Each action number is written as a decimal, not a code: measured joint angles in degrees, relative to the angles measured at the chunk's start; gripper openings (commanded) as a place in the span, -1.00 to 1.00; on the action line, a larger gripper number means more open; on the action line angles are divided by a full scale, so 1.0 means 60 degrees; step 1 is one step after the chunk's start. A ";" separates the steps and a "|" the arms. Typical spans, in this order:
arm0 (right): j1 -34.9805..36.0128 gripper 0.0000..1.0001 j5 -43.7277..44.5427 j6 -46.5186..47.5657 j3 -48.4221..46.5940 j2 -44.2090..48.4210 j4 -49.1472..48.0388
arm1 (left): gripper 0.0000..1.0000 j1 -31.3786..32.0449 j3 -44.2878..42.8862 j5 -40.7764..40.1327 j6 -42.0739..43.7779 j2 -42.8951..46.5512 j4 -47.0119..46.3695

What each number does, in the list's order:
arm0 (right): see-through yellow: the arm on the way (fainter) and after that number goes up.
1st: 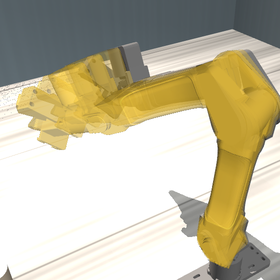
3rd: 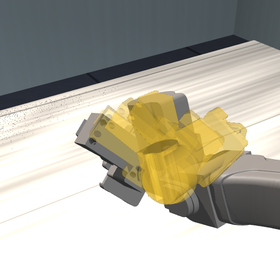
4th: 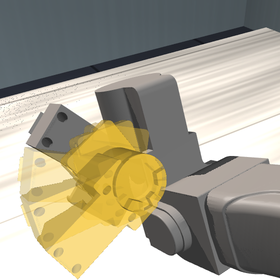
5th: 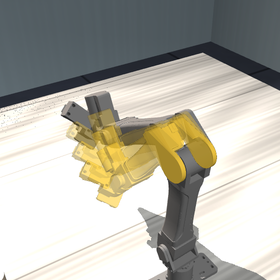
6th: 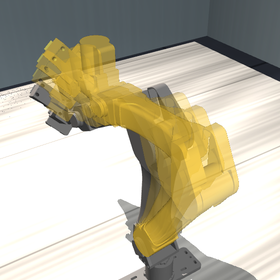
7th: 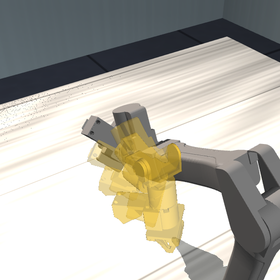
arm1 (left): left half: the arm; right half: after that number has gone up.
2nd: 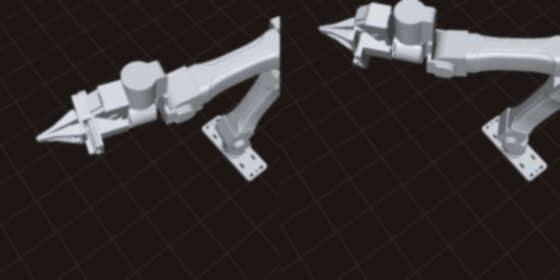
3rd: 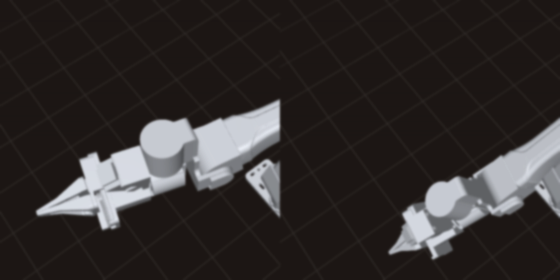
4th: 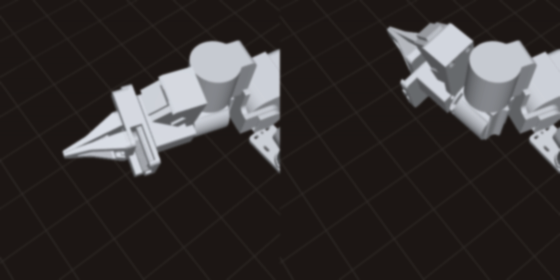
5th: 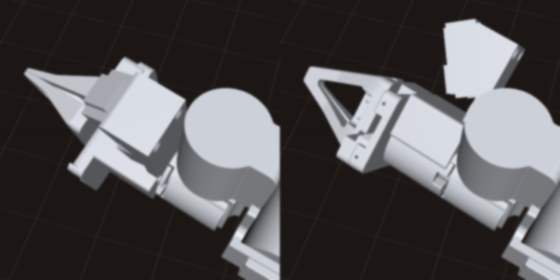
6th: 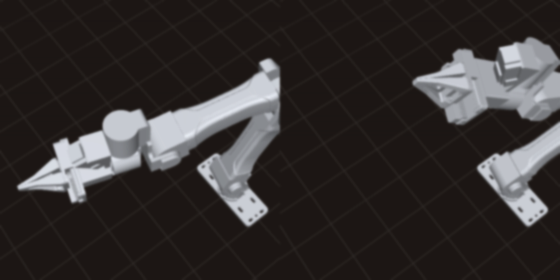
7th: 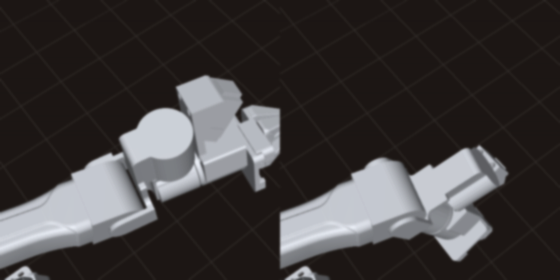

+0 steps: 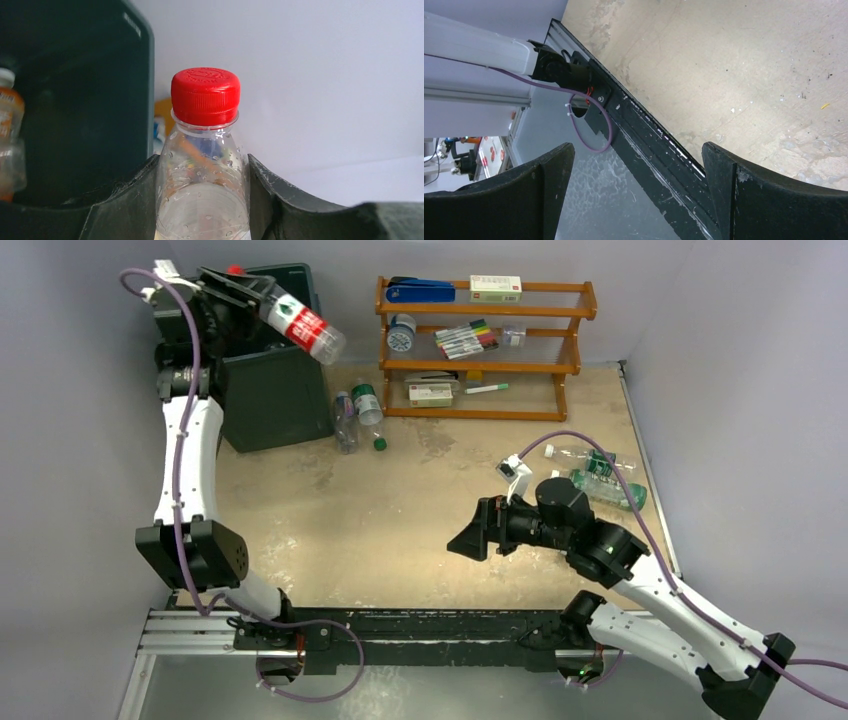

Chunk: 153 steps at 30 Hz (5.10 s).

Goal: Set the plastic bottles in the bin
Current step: Place the plastic bottle in the trash bin, then pick up the plastic bottle at the center of the board.

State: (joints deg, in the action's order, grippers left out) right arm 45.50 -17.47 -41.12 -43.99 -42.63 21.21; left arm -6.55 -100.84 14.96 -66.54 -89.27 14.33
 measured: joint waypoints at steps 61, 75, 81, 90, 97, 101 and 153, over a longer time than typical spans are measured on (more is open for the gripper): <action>0.0000 1.00 -0.0273 0.0022 -0.0018 -0.2208 -0.1020 | 0.73 -0.2200 -0.3162 -0.1617 0.3308 0.0007 0.3785; 0.0000 1.00 -0.0160 -0.0160 -0.0026 -0.1927 -0.1086 | 0.74 0.2510 -0.0772 -0.3111 0.4040 0.1351 0.4885; 0.0000 1.00 0.0062 -0.0302 -0.0087 -0.1770 -0.1082 | 0.73 0.4696 0.0969 -0.4535 0.3978 0.2215 0.4903; 0.0000 0.96 0.0219 -0.0568 -0.0098 -0.1184 -0.1060 | 0.70 0.6637 0.2805 -0.6178 0.3515 0.1778 0.4350; 0.0000 0.96 0.0251 -0.0663 -0.0087 -0.0648 -0.0820 | 0.69 0.6674 0.3712 -0.6739 0.3377 0.0597 0.3493; 0.0000 0.97 0.0251 -0.0667 -0.0073 -0.0616 -0.0772 | 0.69 0.6674 0.3814 -0.6845 0.3366 -0.0240 0.2958; 0.0000 0.99 0.0299 -0.0572 0.0321 0.0168 0.0415 | -0.33 0.5632 0.2193 -0.7329 0.3712 -0.5319 0.1435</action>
State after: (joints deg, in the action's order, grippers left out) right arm 45.50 -15.68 -44.56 -42.06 -41.63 23.70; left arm 27.24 -87.68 -29.02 -44.27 -121.19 22.94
